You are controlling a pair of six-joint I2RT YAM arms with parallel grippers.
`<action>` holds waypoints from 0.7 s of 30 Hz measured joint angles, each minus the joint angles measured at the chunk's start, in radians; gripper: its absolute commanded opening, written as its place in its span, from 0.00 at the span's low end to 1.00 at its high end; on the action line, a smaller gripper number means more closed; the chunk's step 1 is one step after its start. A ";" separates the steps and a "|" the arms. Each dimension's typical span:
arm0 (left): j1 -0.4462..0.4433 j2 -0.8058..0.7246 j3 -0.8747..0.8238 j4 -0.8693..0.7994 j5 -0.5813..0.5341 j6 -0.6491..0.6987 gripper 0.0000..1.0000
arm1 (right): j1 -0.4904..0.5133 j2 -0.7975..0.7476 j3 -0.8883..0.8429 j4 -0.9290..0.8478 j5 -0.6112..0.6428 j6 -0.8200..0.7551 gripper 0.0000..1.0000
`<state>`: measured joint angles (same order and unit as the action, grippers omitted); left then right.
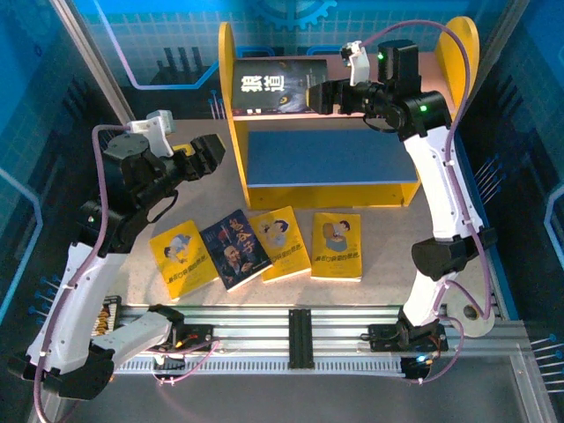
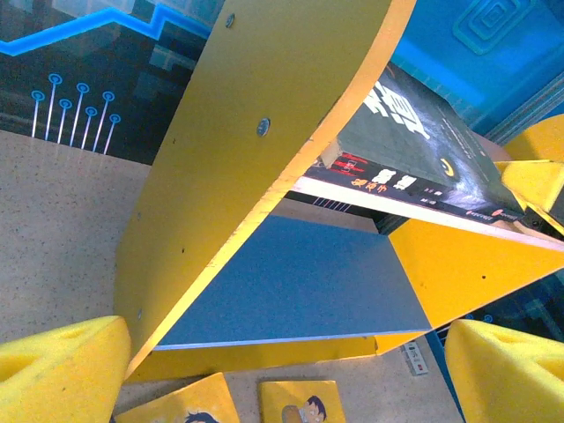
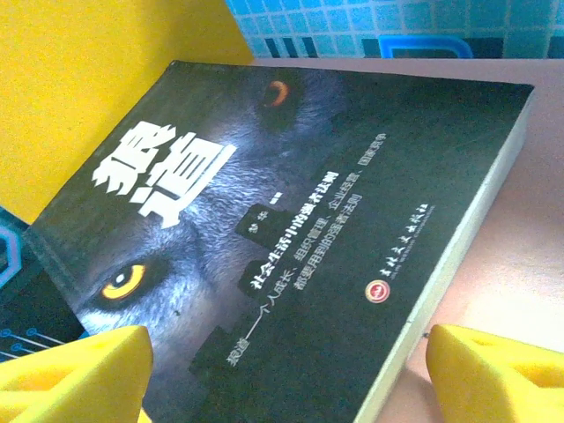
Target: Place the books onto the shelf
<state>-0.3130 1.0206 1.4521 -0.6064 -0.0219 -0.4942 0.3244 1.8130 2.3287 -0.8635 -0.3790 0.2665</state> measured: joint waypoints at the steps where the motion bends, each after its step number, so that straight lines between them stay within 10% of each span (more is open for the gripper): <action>1: 0.000 0.001 0.000 -0.002 0.001 0.000 0.93 | 0.000 -0.004 -0.006 0.002 -0.005 0.002 0.82; 21: 0.000 0.011 0.017 -0.024 0.019 0.000 0.93 | -0.005 -0.033 -0.037 0.030 -0.055 0.039 0.83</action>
<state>-0.3130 1.0313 1.4689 -0.6304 -0.0029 -0.4938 0.3195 1.7802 2.2913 -0.8333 -0.4335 0.3058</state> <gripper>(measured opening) 0.932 0.823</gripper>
